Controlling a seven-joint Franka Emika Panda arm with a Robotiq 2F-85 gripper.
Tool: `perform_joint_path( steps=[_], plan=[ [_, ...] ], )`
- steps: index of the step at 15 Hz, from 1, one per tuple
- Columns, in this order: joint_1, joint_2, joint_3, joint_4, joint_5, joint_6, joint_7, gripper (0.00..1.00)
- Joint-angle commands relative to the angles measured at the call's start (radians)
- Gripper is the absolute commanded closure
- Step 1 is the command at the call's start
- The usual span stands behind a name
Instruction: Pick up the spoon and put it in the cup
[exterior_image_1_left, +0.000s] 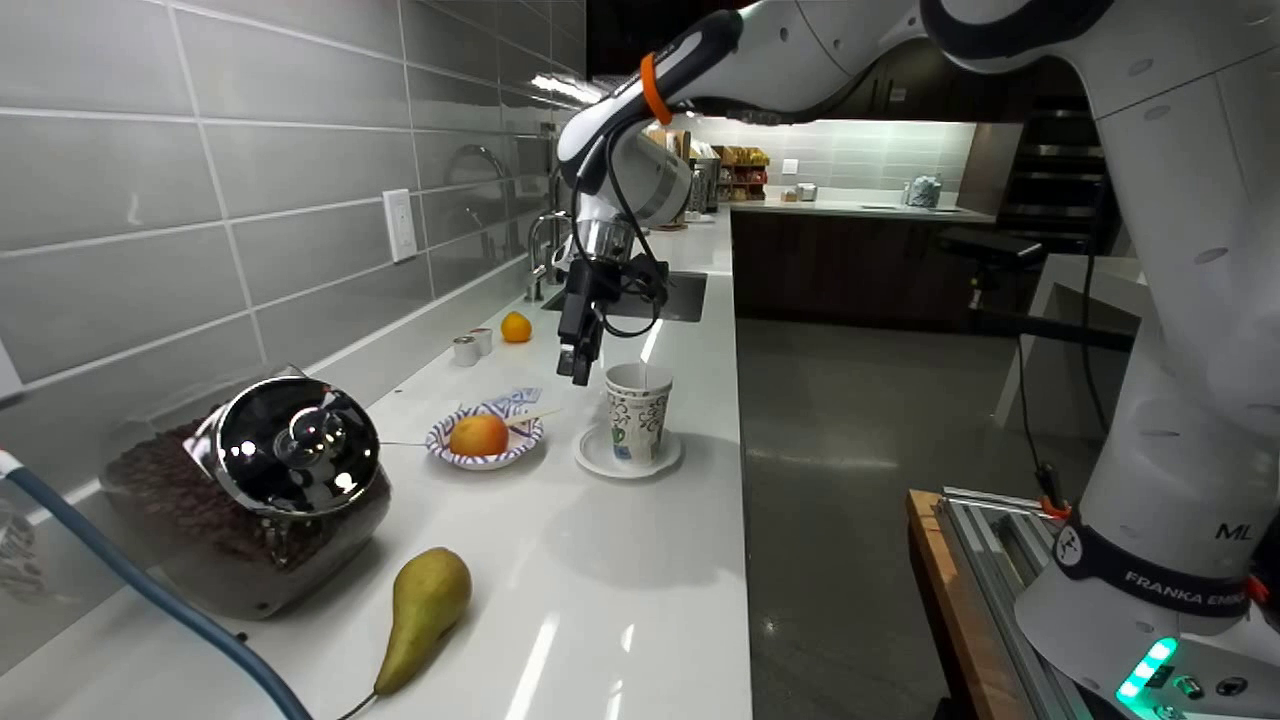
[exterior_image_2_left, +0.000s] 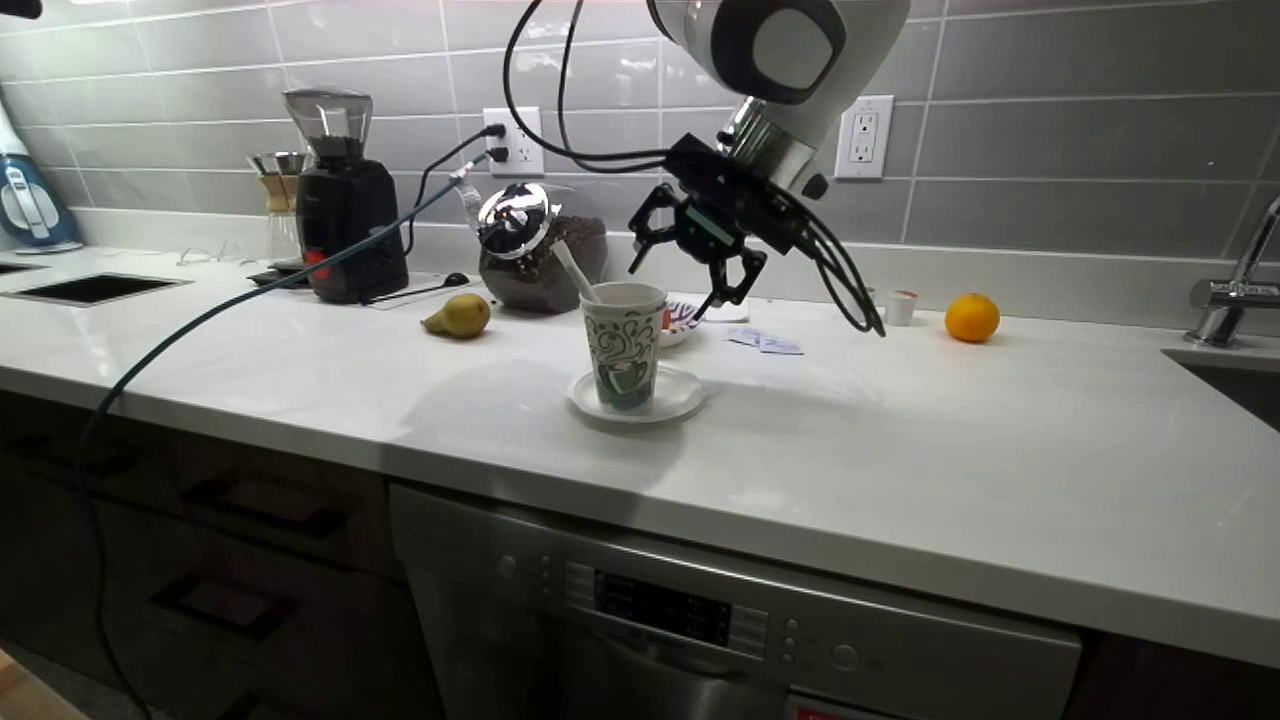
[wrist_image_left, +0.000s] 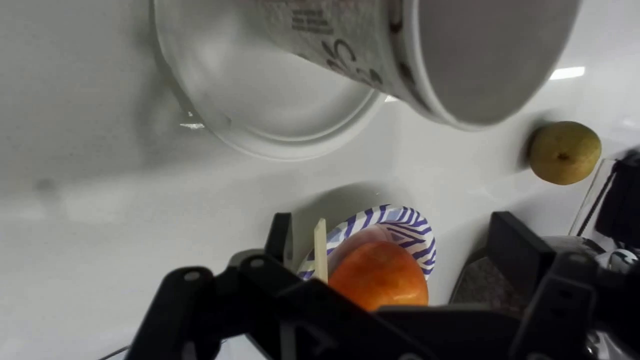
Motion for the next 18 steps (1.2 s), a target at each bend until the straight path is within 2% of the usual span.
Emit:
perform_joint_path(
  steps=[1, 2, 5, 9, 12, 16, 17, 18],
  plan=[
    [-0.033, 0.062, 0.027, 0.068, 0.071, -0.018, -0.013, 0.15],
    [-0.035, 0.070, 0.028, 0.076, 0.083, -0.009, -0.013, 0.29],
    [-0.036, 0.099, 0.022, 0.103, 0.090, -0.003, 0.008, 0.47],
    [-0.040, 0.123, 0.021, 0.123, 0.084, 0.017, 0.017, 0.52],
    [-0.044, 0.150, 0.024, 0.143, 0.081, 0.014, 0.031, 0.49],
    [-0.049, 0.172, 0.030, 0.152, 0.082, 0.004, 0.049, 0.68],
    [-0.050, 0.174, 0.032, 0.151, 0.082, 0.004, 0.052, 0.71],
    [-0.050, 0.174, 0.032, 0.150, 0.080, -0.002, 0.059, 0.69]
  ],
)
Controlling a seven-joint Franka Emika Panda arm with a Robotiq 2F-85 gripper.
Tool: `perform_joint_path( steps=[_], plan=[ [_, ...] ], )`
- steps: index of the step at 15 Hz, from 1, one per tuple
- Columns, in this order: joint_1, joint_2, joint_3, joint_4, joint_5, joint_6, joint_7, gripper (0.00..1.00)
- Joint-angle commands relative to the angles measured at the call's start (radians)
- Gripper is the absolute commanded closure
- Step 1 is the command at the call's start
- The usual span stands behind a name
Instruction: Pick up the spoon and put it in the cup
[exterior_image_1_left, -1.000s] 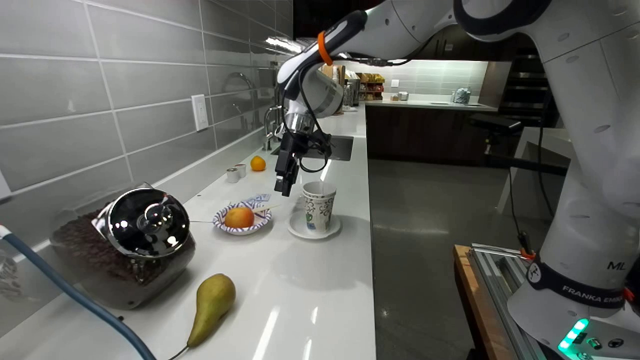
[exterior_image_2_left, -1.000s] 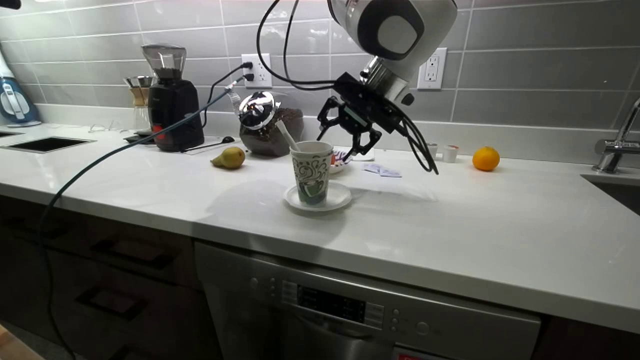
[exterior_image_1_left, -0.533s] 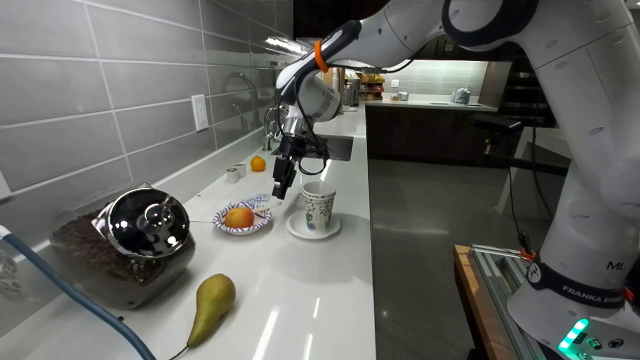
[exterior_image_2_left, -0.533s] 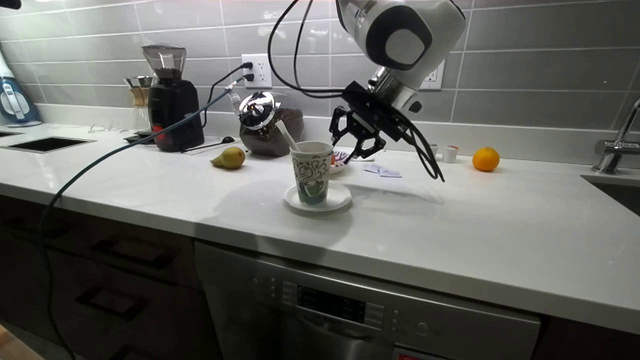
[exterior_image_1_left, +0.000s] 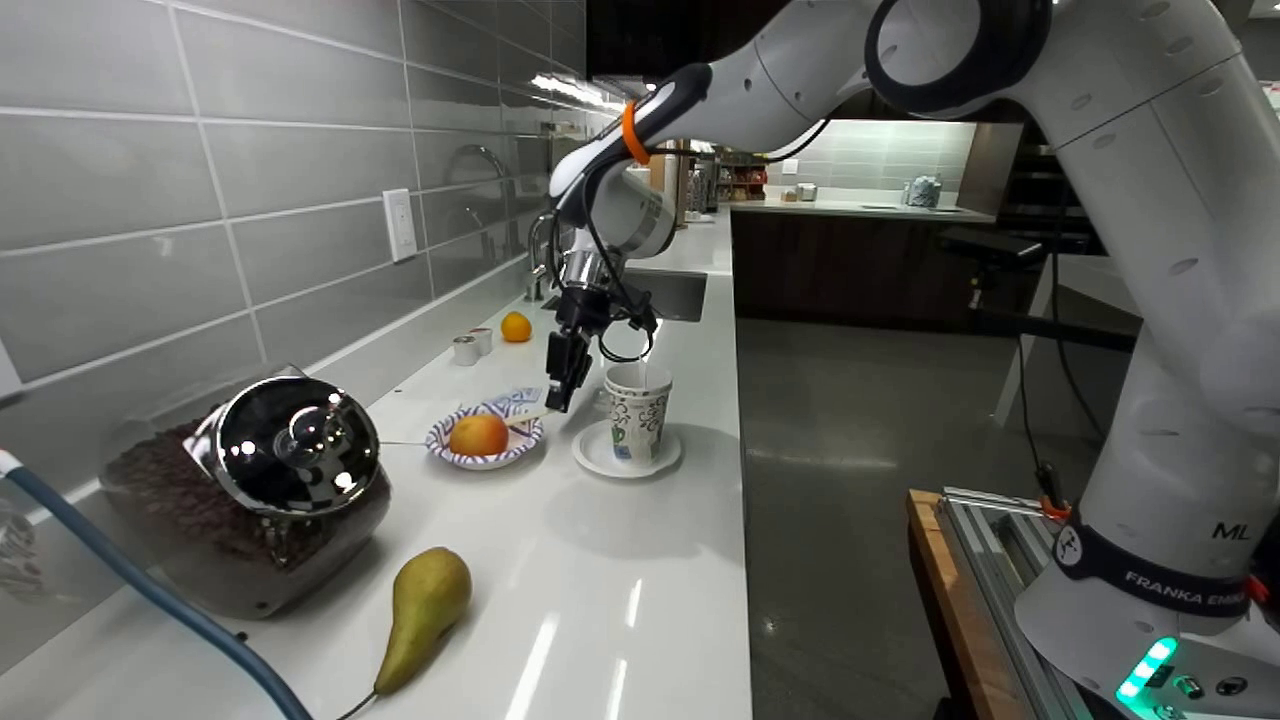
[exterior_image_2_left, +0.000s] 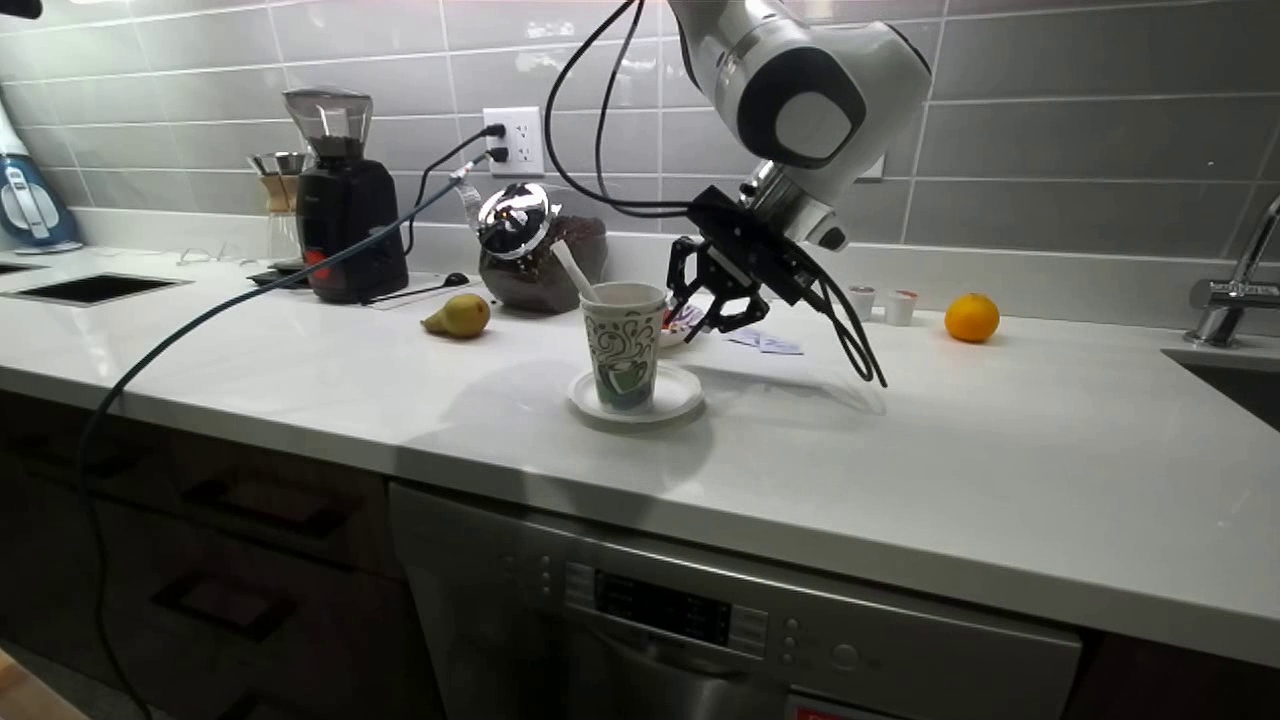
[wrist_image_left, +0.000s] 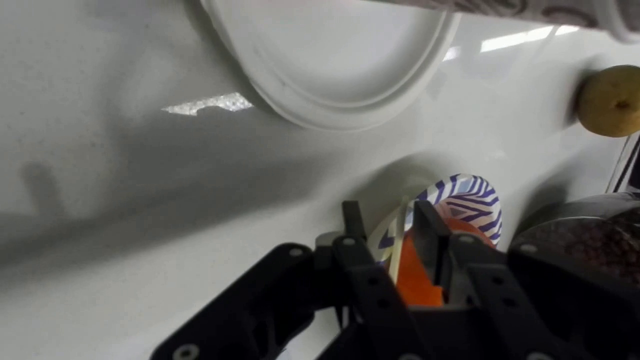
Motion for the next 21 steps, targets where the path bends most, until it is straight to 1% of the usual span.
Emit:
perform_joint_path(
  steps=[1, 3, 5, 6, 7, 9, 10, 11, 13, 14, 15, 19, 21],
  plan=[
    [-0.014, 0.020, 0.017, 0.028, 0.013, -0.019, 0.033, 0.69],
    [-0.017, 0.017, 0.021, 0.027, 0.016, -0.023, 0.034, 0.70],
    [-0.023, 0.016, 0.030, 0.030, 0.027, -0.027, 0.025, 0.77],
    [-0.024, 0.016, 0.032, 0.031, 0.031, -0.028, 0.025, 0.78],
    [-0.025, 0.017, 0.034, 0.033, 0.033, -0.031, 0.028, 0.82],
    [-0.028, 0.021, 0.036, 0.038, 0.040, -0.041, 0.031, 0.85],
    [-0.030, 0.022, 0.038, 0.040, 0.045, -0.046, 0.030, 0.92],
    [-0.032, 0.022, 0.040, 0.040, 0.049, -0.047, 0.030, 0.91],
    [-0.032, 0.020, 0.039, 0.041, 0.053, -0.051, 0.032, 0.98],
    [-0.033, 0.020, 0.039, 0.042, 0.056, -0.054, 0.031, 0.97],
    [-0.034, 0.019, 0.039, 0.044, 0.061, -0.059, 0.031, 1.00],
    [-0.037, 0.014, 0.035, 0.051, 0.080, -0.092, 0.034, 0.99],
    [-0.033, -0.006, 0.027, 0.036, 0.071, -0.097, 0.043, 0.99]
  ],
)
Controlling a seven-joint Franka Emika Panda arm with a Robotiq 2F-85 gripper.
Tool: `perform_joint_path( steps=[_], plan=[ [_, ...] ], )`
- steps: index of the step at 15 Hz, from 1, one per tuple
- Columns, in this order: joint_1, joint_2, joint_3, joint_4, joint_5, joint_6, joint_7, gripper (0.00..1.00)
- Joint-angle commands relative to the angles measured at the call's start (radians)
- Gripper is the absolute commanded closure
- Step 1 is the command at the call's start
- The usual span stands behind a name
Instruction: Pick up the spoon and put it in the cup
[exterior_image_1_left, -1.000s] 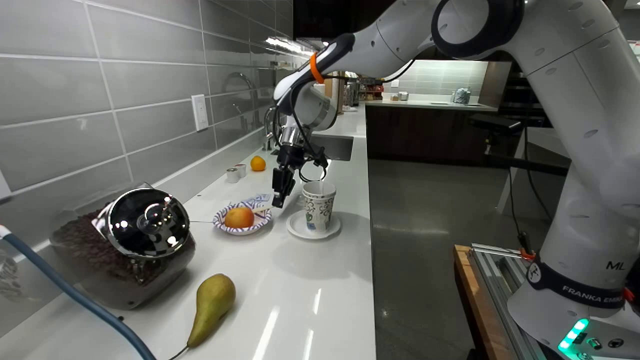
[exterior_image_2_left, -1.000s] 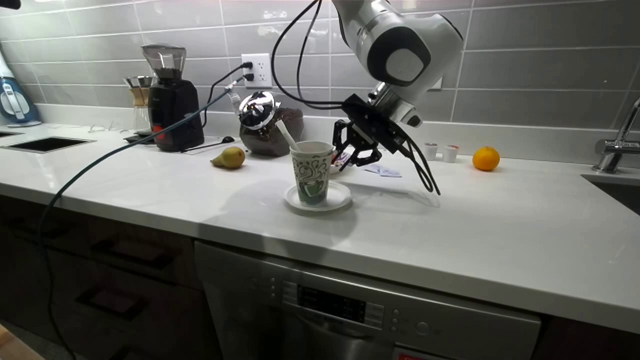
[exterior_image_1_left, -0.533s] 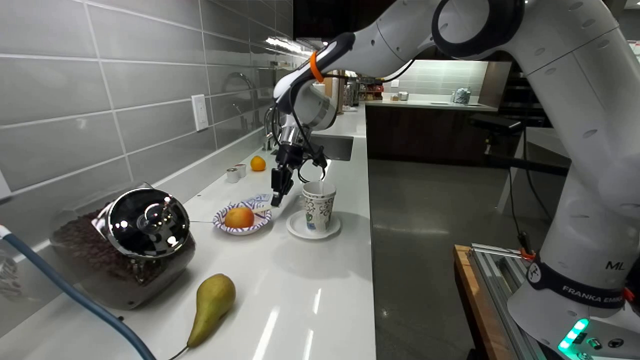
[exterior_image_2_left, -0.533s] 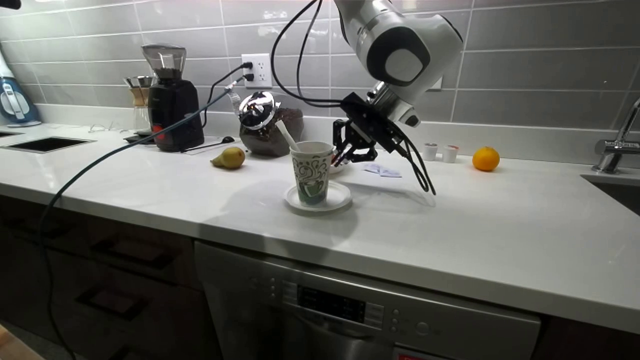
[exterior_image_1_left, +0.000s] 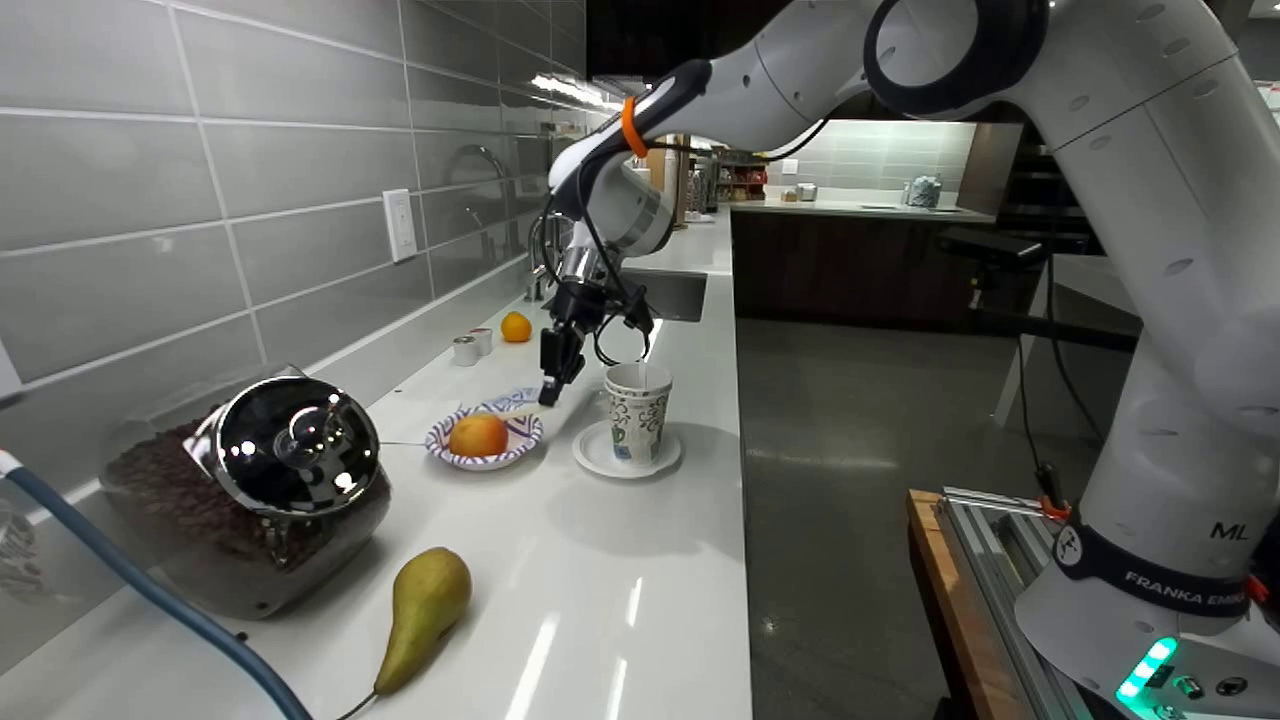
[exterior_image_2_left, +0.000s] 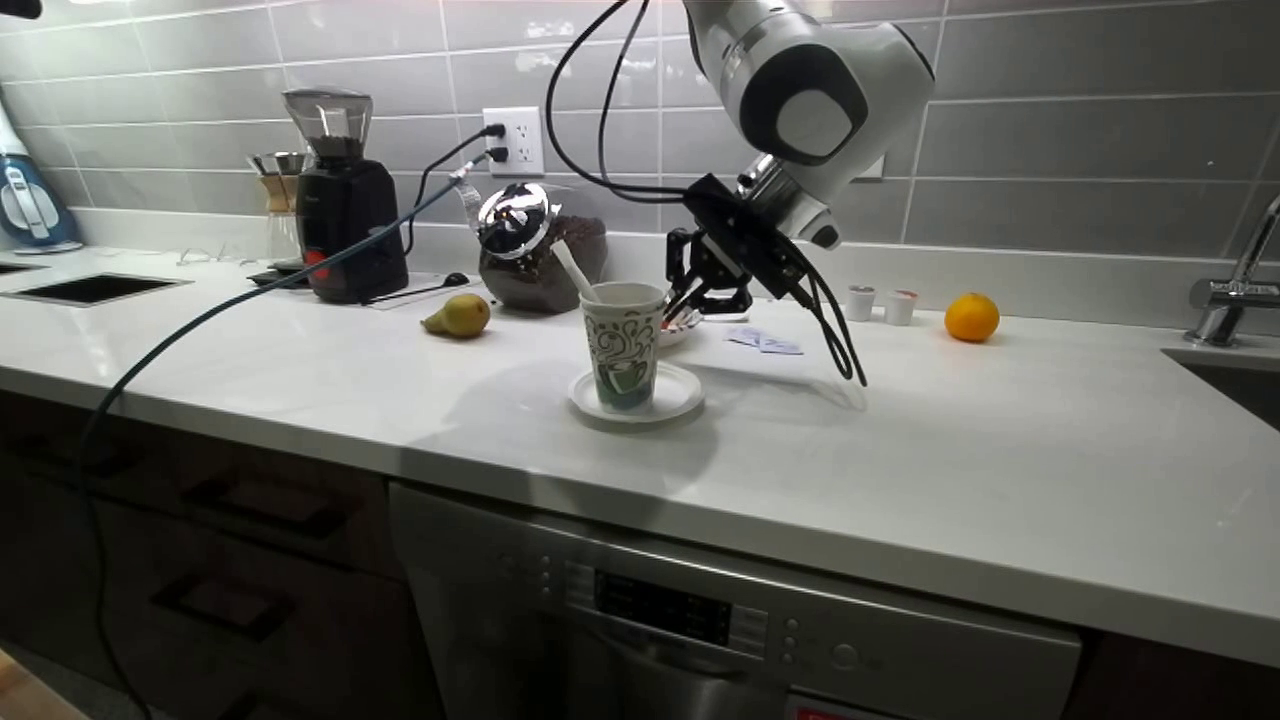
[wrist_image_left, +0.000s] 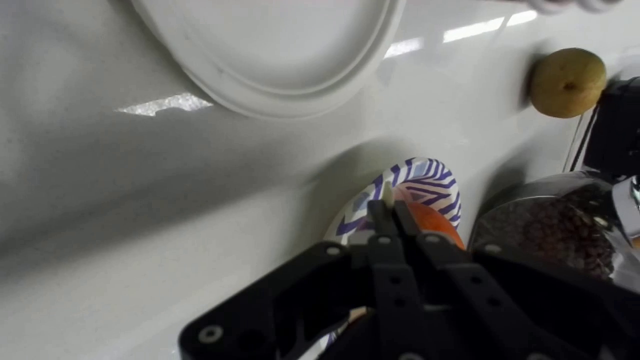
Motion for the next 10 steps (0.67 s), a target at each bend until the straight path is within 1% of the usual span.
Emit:
perform_joint_path(
  steps=[1, 5, 10],
  plan=[
    [-0.008, -0.032, -0.003, -0.006, 0.015, -0.036, 0.030, 0.99],
    [-0.006, -0.122, -0.016, -0.069, 0.014, -0.025, 0.031, 0.99],
    [0.000, -0.253, -0.059, -0.158, -0.003, -0.102, 0.079, 0.99]
  ],
)
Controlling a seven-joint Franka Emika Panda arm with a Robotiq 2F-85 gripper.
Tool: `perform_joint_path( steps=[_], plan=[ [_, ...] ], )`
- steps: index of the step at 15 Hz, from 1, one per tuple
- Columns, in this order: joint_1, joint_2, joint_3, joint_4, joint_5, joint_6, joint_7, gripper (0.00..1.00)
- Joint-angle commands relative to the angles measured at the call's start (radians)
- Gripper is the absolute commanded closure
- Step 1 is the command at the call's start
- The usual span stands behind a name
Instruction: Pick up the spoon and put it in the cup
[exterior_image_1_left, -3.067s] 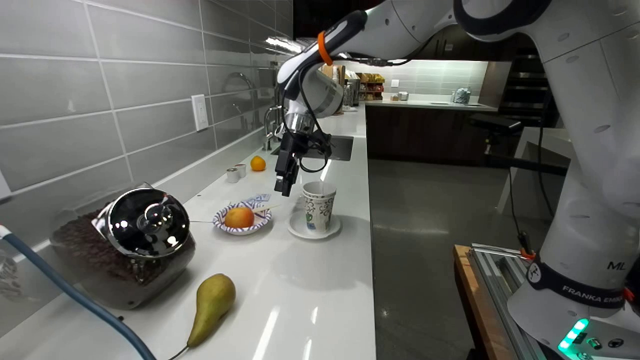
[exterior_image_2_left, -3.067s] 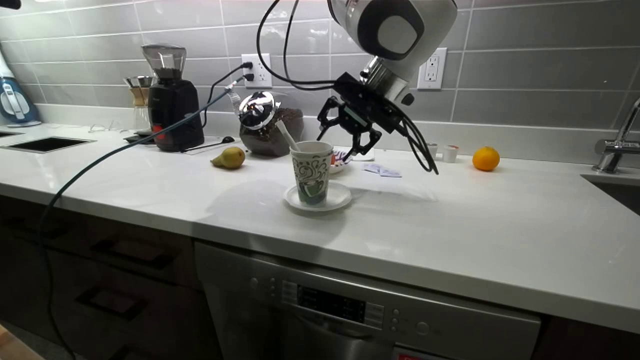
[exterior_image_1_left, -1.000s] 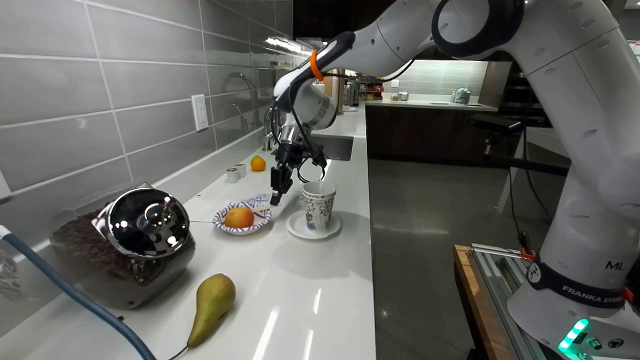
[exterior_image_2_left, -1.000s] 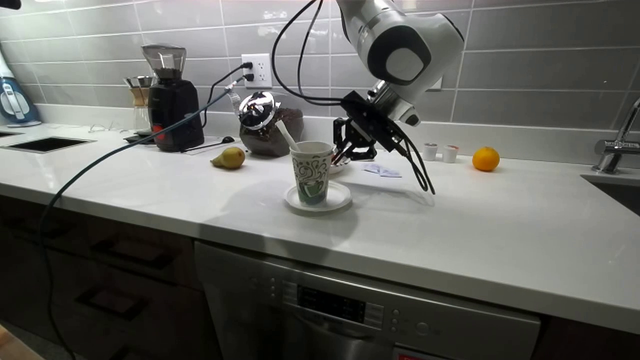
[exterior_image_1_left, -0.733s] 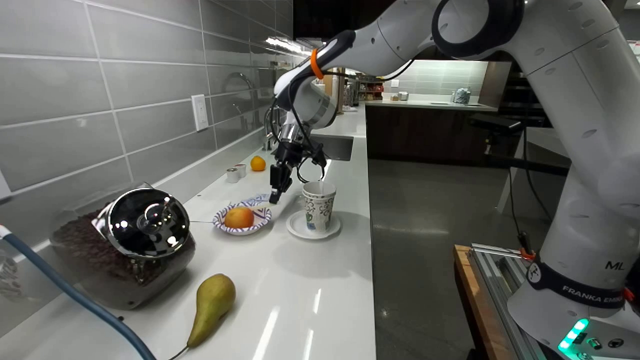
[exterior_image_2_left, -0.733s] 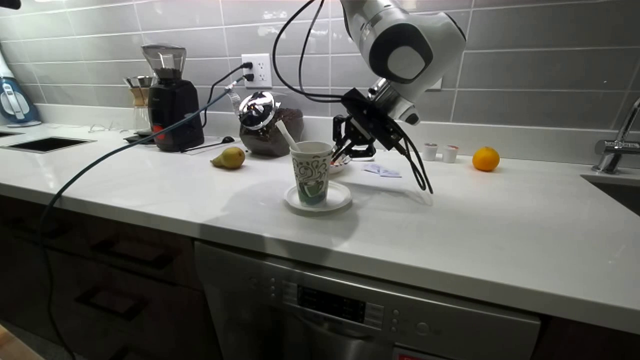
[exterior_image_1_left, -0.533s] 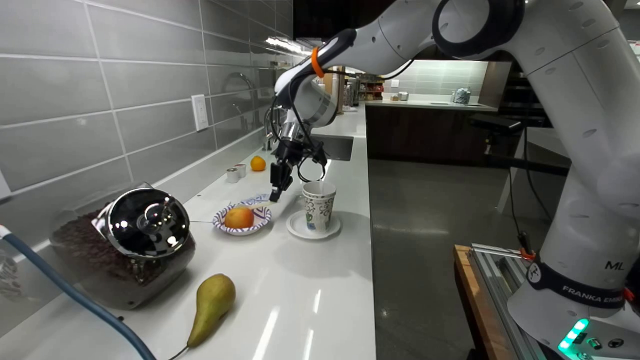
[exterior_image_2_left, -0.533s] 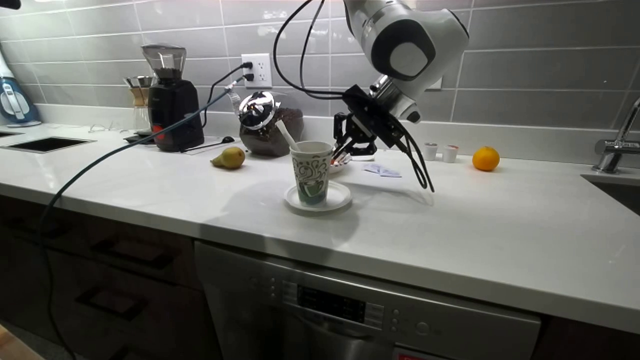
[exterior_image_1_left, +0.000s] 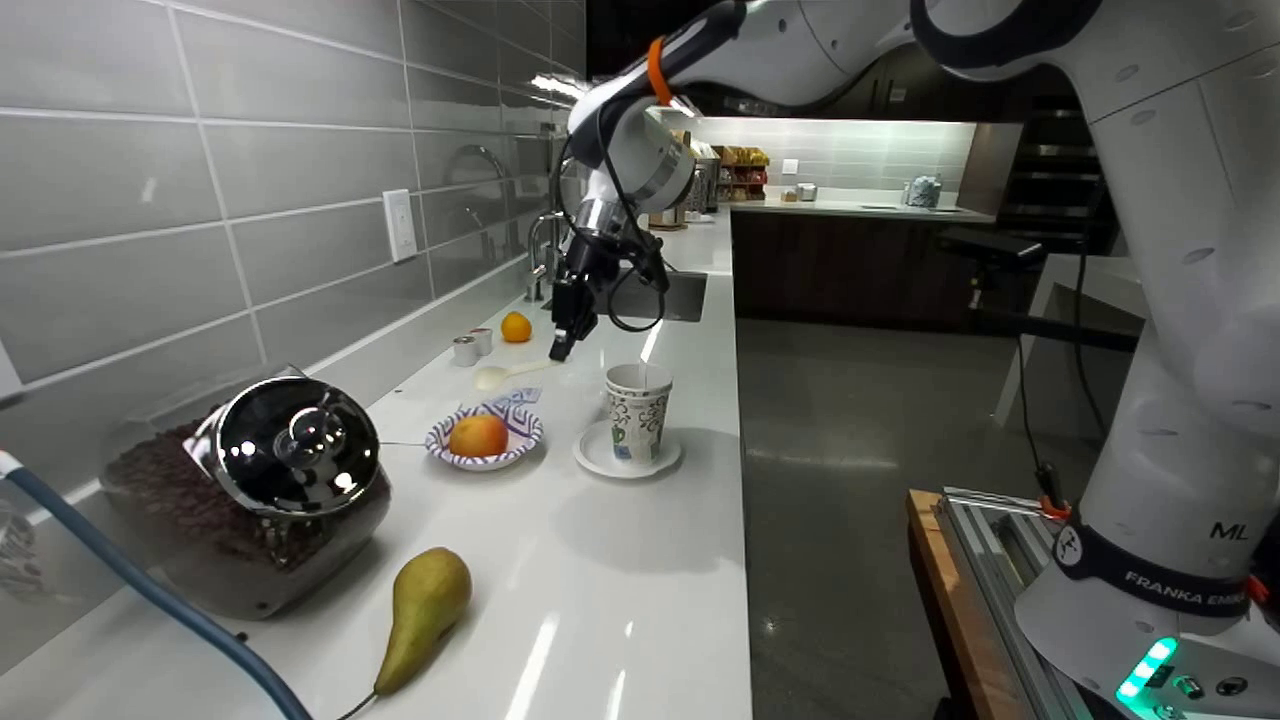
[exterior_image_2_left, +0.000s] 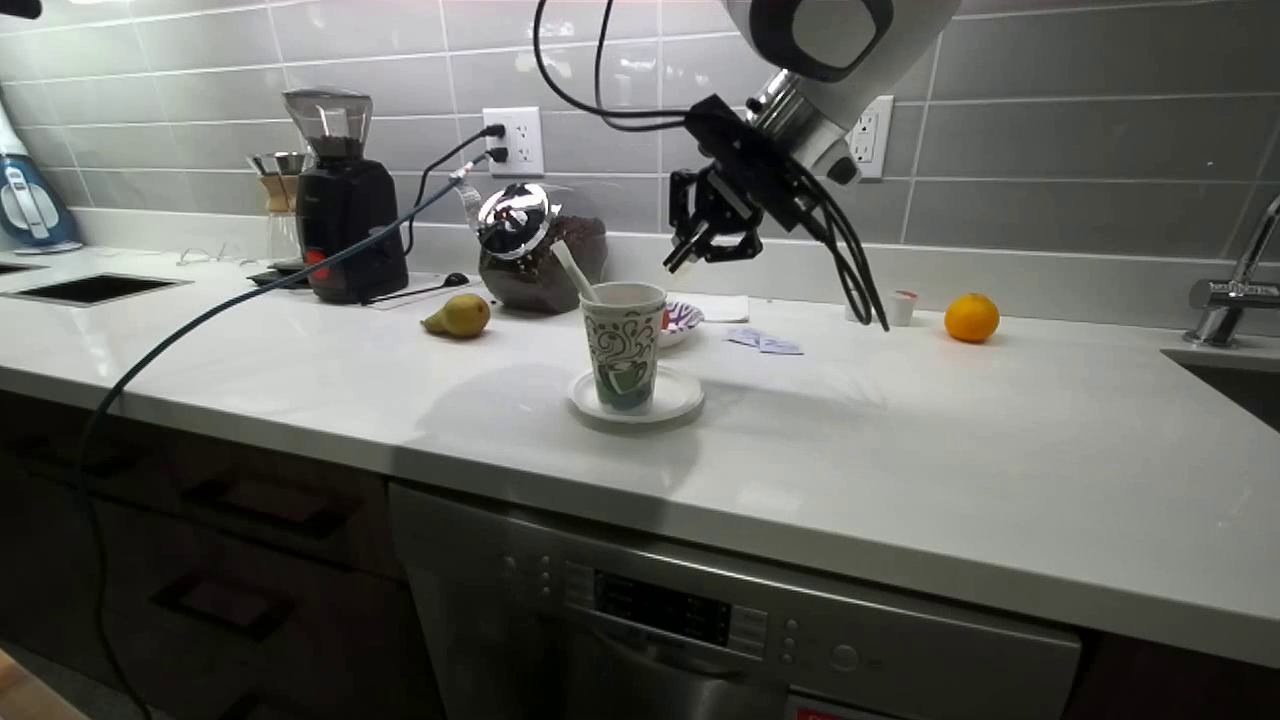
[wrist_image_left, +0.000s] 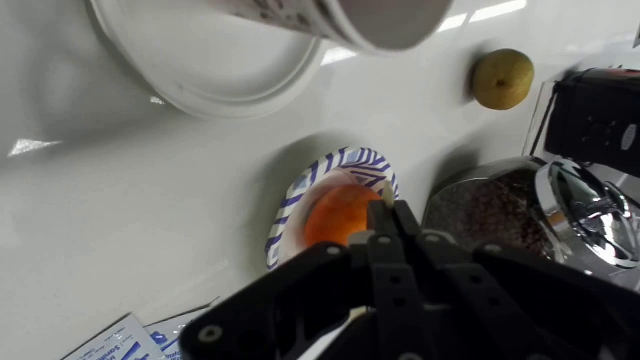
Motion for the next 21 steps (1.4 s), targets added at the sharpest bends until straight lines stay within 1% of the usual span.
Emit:
perform_joint_path(
  steps=[1, 2, 4, 7, 9, 14, 17, 21],
  plan=[
    [0.001, -0.132, -0.041, -0.107, -0.011, -0.062, 0.039, 0.99],
    [0.000, -0.152, -0.054, -0.115, -0.013, -0.079, 0.045, 0.99],
    [-0.007, -0.192, -0.082, -0.126, -0.018, -0.157, 0.056, 0.99],
    [-0.006, -0.235, -0.129, -0.127, -0.067, -0.309, 0.075, 0.99],
    [-0.002, -0.252, -0.157, -0.128, -0.102, -0.363, 0.088, 0.99],
    [0.005, -0.276, -0.188, -0.124, -0.190, -0.438, 0.133, 0.99],
    [0.007, -0.267, -0.190, -0.113, -0.236, -0.484, 0.164, 0.99],
    [0.016, -0.249, -0.186, -0.100, -0.264, -0.507, 0.221, 0.99]
  ],
)
